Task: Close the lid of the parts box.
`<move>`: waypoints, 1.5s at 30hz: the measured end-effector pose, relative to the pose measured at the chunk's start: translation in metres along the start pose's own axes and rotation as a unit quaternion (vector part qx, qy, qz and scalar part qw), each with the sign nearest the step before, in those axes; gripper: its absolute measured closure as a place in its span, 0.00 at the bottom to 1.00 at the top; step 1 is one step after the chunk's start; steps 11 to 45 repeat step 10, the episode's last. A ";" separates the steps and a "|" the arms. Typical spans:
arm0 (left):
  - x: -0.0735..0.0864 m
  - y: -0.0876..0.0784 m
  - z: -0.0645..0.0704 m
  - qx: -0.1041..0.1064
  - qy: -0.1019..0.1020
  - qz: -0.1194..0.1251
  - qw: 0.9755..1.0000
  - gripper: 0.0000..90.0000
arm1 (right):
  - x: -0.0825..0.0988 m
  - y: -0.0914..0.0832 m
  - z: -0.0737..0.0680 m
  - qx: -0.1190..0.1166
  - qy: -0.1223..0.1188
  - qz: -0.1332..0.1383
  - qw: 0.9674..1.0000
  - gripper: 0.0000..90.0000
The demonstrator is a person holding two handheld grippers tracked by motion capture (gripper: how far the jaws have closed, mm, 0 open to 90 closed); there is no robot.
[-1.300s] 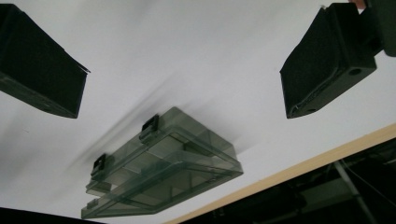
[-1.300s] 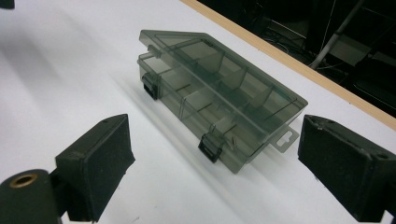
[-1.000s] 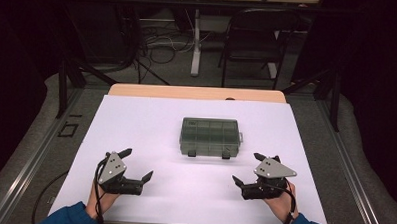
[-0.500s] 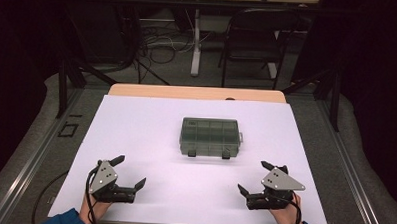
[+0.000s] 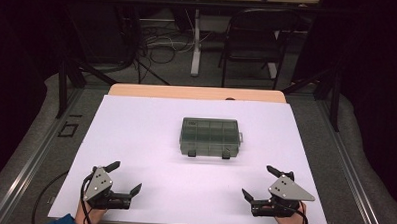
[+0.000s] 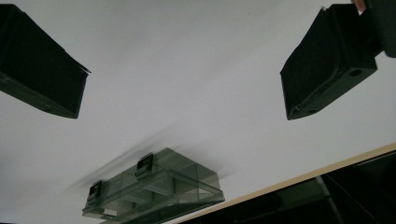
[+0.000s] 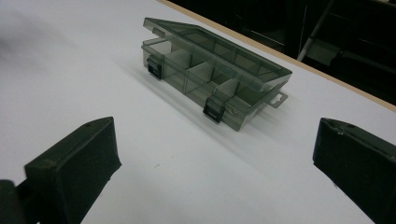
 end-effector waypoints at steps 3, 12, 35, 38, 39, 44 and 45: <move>-0.002 0.001 -0.001 -0.001 -0.002 0.007 1.000 0.01 | 0.003 -0.001 0.000 0.002 -0.006 -0.004 1.000 0.00; -0.001 0.002 -0.001 -0.005 -0.002 0.006 1.000 0.01 | 0.002 -0.006 -0.002 -0.006 -0.012 -0.010 1.000 0.00; -0.001 0.002 -0.001 -0.005 -0.002 0.006 1.000 0.01 | 0.002 -0.006 -0.002 -0.006 -0.012 -0.010 1.000 0.00; -0.001 0.002 -0.001 -0.005 -0.002 0.006 1.000 0.01 | 0.002 -0.006 -0.002 -0.006 -0.012 -0.010 1.000 0.00; -0.001 0.002 -0.001 -0.005 -0.002 0.006 1.000 0.01 | 0.002 -0.006 -0.002 -0.006 -0.012 -0.010 1.000 0.00; -0.001 0.002 -0.001 -0.005 -0.002 0.006 1.000 0.01 | 0.002 -0.006 -0.002 -0.006 -0.012 -0.010 1.000 0.00; -0.001 0.002 -0.001 -0.005 -0.002 0.006 1.000 0.01 | 0.002 -0.006 -0.002 -0.006 -0.012 -0.010 1.000 0.00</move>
Point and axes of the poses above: each handheld gripper's, and its own axes: y roughly forward along the jaws, x roughly out of its underside, z roughly to its right, the point moved 8 cm from there along y, roughly forward along the jaws, and after that the axes turned 3 degrees about y, right-handed, at the moved point
